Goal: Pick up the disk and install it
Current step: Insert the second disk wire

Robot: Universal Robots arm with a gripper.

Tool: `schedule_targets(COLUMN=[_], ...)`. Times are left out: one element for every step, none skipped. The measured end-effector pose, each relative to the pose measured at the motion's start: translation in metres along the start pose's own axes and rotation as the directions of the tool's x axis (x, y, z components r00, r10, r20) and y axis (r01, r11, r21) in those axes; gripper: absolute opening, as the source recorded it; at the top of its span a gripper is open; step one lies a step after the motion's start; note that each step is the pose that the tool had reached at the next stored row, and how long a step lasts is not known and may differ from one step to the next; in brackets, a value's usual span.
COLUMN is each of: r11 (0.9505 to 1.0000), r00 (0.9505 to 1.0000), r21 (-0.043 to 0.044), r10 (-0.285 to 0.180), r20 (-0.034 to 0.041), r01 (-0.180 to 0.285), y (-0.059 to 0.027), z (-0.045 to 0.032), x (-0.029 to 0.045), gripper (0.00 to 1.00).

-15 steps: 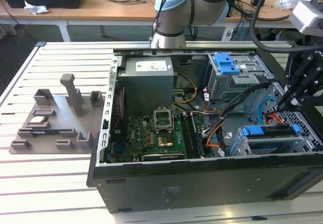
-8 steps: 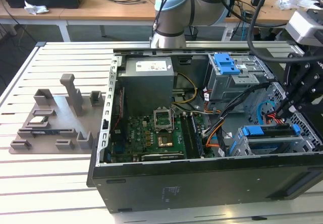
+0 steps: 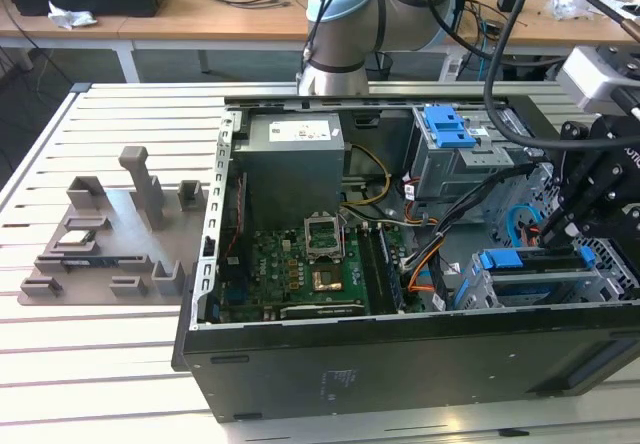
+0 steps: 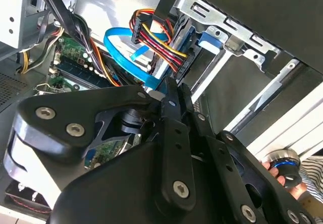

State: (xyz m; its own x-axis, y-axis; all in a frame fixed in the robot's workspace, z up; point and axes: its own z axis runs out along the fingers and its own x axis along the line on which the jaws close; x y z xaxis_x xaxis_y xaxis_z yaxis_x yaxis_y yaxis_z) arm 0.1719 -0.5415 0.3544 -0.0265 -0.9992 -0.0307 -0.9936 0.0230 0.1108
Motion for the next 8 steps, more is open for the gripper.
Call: schedule_targets(r11=[1.0,1.0,1.0,0.9999,0.9999,0.9998,0.9998,0.9997], r00=[1.0,1.0,1.0,0.9999,0.9999,0.9998,0.9997,0.9997], r21=[0.0,-0.0002,-0.0003,-0.0003,-0.0005,-0.0006,-0.0007,-0.0008], r10=[-0.003,-0.006,-0.009,-0.012,-0.016,-0.019,-0.022,-0.026], r20=[-0.0003,-0.0007,-0.0011,-0.0017,-0.0025,-0.0032,-0.0039,-0.0047], r01=[0.003,0.006,0.009,0.012,0.016,0.019,0.022,0.026], y=[-0.0001,-0.0003,-0.0003,-0.0004,-0.0005,-0.0006,-0.0006,-0.0007], z=[0.0012,0.0028,0.0035,0.0042,0.0052,0.0059,0.0064,0.0071], x=[0.0001,0.0002,0.0002,0.0002,0.0003,0.0003,0.0003,0.0004], gripper=[0.16,0.16,0.16,0.16,0.16,0.16,0.16,0.16])
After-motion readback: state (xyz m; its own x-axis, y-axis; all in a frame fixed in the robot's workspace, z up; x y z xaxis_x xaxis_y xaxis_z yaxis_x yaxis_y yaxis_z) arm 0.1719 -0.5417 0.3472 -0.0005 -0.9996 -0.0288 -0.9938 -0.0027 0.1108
